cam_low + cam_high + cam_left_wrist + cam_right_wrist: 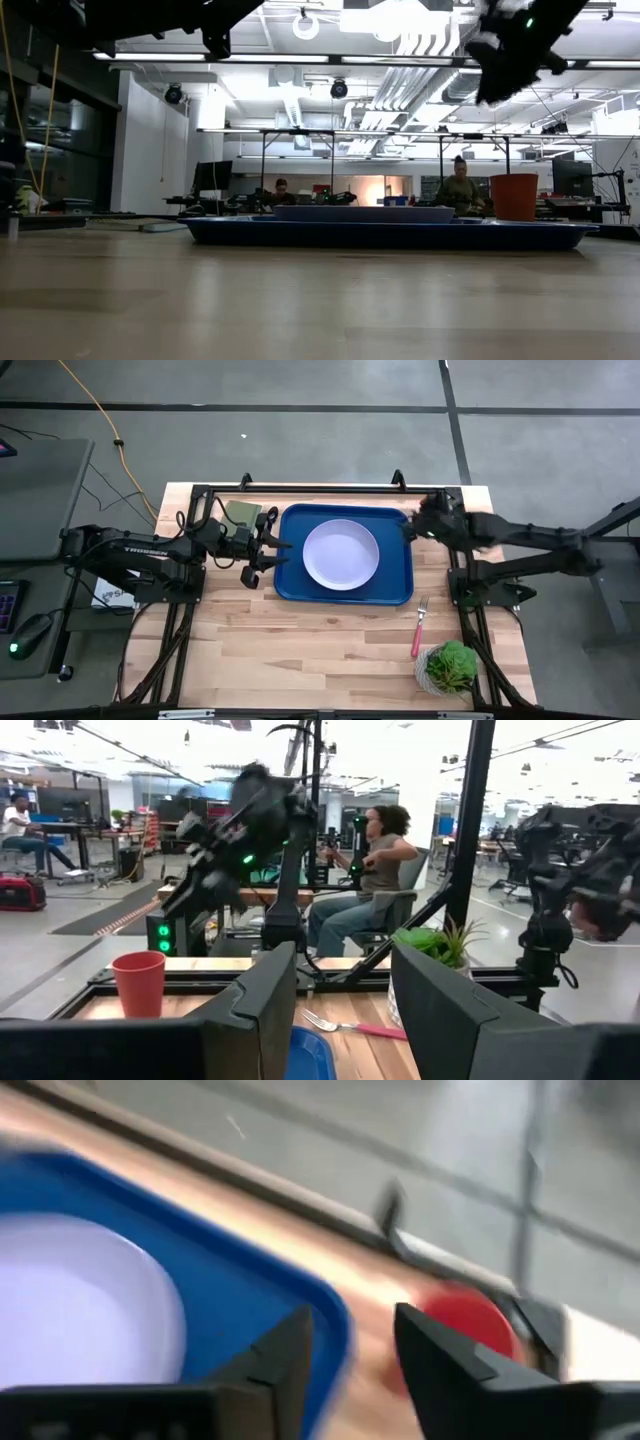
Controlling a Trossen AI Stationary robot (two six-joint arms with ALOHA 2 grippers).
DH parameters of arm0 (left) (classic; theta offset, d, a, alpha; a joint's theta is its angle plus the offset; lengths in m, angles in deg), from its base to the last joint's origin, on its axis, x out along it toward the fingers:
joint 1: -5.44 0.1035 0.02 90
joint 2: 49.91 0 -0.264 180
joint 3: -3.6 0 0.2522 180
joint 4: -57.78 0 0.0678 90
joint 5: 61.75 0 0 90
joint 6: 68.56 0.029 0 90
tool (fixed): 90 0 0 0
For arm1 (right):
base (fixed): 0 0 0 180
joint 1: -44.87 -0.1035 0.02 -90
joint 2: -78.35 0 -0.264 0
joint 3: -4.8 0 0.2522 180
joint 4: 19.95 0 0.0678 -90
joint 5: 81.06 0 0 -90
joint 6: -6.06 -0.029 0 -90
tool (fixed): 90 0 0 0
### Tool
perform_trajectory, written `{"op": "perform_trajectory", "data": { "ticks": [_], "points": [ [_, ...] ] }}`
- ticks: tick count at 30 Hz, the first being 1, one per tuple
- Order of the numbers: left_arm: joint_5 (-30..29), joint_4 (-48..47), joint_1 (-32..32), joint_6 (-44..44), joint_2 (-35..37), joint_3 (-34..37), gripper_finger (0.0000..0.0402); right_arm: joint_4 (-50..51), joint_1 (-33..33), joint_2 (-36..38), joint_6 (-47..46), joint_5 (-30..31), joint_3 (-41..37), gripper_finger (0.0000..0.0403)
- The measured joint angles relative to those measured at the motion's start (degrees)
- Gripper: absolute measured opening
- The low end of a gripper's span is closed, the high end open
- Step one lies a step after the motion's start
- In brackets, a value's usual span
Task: Pick and place plate/cup/fork/spoon on tray
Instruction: Put the orange cup on the blue serving tray to the top right of the white plate
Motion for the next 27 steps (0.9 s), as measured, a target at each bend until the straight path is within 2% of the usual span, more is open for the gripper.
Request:
{"op": "perform_trajectory", "data": {
  "ticks": [5, 10, 14, 20, 27],
  "points": [
    [-2.45, 0.8, 0.0, 0.63, 0.0, 0.0, 0.0145, 4.57, 10.26, -8.58, 1.97, -6.41, 1.74, 0.0192],
    [-6.42, 1.36, 0.0, 1.98, 0.0, 0.0, 0.0145, 4.21, 16.87, -15.31, 4.88, -8.81, 1.74, 0.021],
    [-6.43, 1.11, 0.0, 1.98, 0.0, 0.0, 0.0145, 3.74, 20.05, -20.09, 5.69, -7.7, 1.74, 0.0211],
    [-6.43, 0.88, 0.0, 1.98, 0.0, 0.0, 0.0145, 1.76, 23.28, -26.08, 8.91, -10.55, 1.74, 0.0211],
    [-6.43, 0.84, 0.0, 1.55, 0.0, 0.0, 0.0145, -1.41, 25.9, -31.5, 10.21, -9.02, 1.74, 0.0211]
  ]
}}
